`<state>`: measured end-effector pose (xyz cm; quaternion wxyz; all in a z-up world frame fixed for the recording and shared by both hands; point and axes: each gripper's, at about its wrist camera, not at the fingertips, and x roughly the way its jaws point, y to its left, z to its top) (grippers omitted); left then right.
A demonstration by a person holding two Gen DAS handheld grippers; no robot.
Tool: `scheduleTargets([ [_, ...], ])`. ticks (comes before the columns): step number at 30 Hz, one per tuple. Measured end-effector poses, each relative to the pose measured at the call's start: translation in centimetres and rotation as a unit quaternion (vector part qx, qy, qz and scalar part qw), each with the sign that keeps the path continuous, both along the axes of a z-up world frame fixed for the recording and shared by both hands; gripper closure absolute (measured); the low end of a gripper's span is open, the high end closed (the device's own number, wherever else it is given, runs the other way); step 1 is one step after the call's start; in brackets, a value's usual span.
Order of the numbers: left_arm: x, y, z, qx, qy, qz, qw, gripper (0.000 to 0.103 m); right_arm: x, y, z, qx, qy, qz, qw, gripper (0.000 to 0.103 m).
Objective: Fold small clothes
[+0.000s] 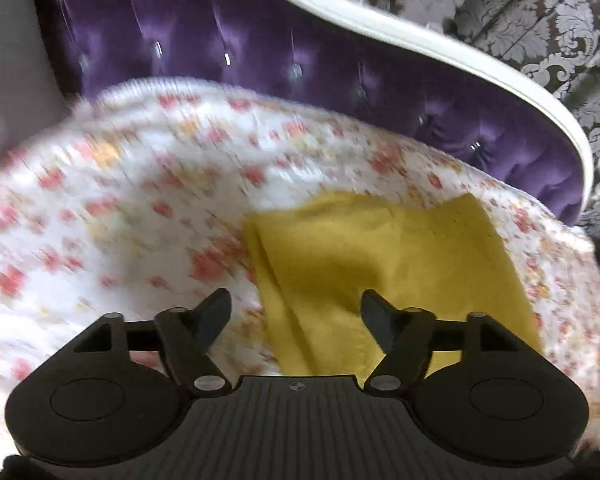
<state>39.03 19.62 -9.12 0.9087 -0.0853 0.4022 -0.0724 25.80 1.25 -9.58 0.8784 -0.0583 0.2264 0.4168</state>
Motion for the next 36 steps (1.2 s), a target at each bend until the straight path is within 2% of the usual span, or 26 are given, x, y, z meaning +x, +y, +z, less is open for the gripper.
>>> scheduleTargets([
  [2, -1.1, -0.1, 0.9, 0.004, -0.02, -0.01, 0.9997, 0.022, 1.7, -2.9, 1.0, 0.03, 0.012, -0.048, 0.998, 0.019],
  [5, -2.9, -0.3, 1.2, -0.025, -0.024, -0.016, 0.9993, 0.014, 4.7, -7.2, 1.3, 0.078, 0.046, -0.118, 0.989, 0.002],
  [8, -4.6, -0.9, 0.7, -0.062, -0.009, -0.028, 0.9977, 0.009, 8.1, -10.6, 0.6, 0.115, 0.091, -0.173, 0.974, 0.001],
  [11, -6.2, -1.4, -0.1, -0.078, 0.01, -0.031, 0.9965, 0.008, 10.5, -12.1, -0.6, 0.125, 0.123, -0.186, 0.967, 0.001],
  [16, -7.9, -2.2, -1.9, -0.081, 0.038, -0.035, 0.9953, 0.008, 13.0, -12.1, -2.5, 0.146, 0.17, -0.166, 0.96, 0.001],
  [18, -7.9, -2.7, -2.3, -0.073, 0.035, -0.037, 0.996, 0.001, 14.4, -11.4, -3.6, 0.154, 0.192, -0.151, 0.957, 0.001],
  [21, -6.9, -3.7, -2.6, -0.067, 0.027, -0.039, 0.9966, 0.001, 15.5, -10.9, -5.0, 0.162, 0.224, -0.137, 0.951, 0.0],
  [24, -5.4, -4.4, -3.0, -0.072, 0.022, -0.042, 0.9963, 0.001, 16.6, -10.2, -5.4, 0.181, 0.217, -0.115, 0.952, 0.0],
  [28, -3.6, -5.1, -3.6, -0.093, 0.019, -0.042, 0.9946, 0.001, 18.1, -9.6, -5.7, 0.211, 0.234, -0.09, 0.945, 0.0],
  [30, -3.4, -5.1, -3.6, -0.101, 0.019, -0.036, 0.994, 0.002, 18.4, -9.5, -5.7, 0.211, 0.239, -0.087, 0.944, 0.001],
  [31, -3.5, -5.1, -3.6, -0.105, 0.021, -0.033, 0.9937, 0.004, 18.3, -9.5, -5.6, 0.209, 0.241, -0.088, 0.944, 0.014],
  [32, -3.6, -5.0, -3.5, -0.107, 0.021, -0.031, 0.9936, 0.017, 18.3, -9.5, -5.5, 0.202, 0.244, -0.092, 0.944, 0.041],
  [33, -3.8, -4.9, -3.4, -0.111, 0.021, -0.031, 0.9932, 0.029, 18.2, -9.6, -5.6, 0.19, 0.246, -0.104, 0.945, 0.054],
  [34, -3.9, -4.8, -3.4, -0.116, 0.023, -0.032, 0.9924, 0.064, 18.0, -9.5, -5.5, 0.176, 0.243, -0.115, 0.947, 0.06],
  [35, -4.0, -4.7, -3.5, -0.127, 0.035, -0.035, 0.9906, 0.084, 17.7, -9.6, -5.5, 0.175, 0.242, -0.118, 0.947, 0.06],
  [36, -4.1, -4.6, -3.6, -0.14, 0.044, -0.039, 0.9884, 0.084, 17.3, -9.7, -5.3, 0.175, 0.243, -0.123, 0.946, 0.061],
])
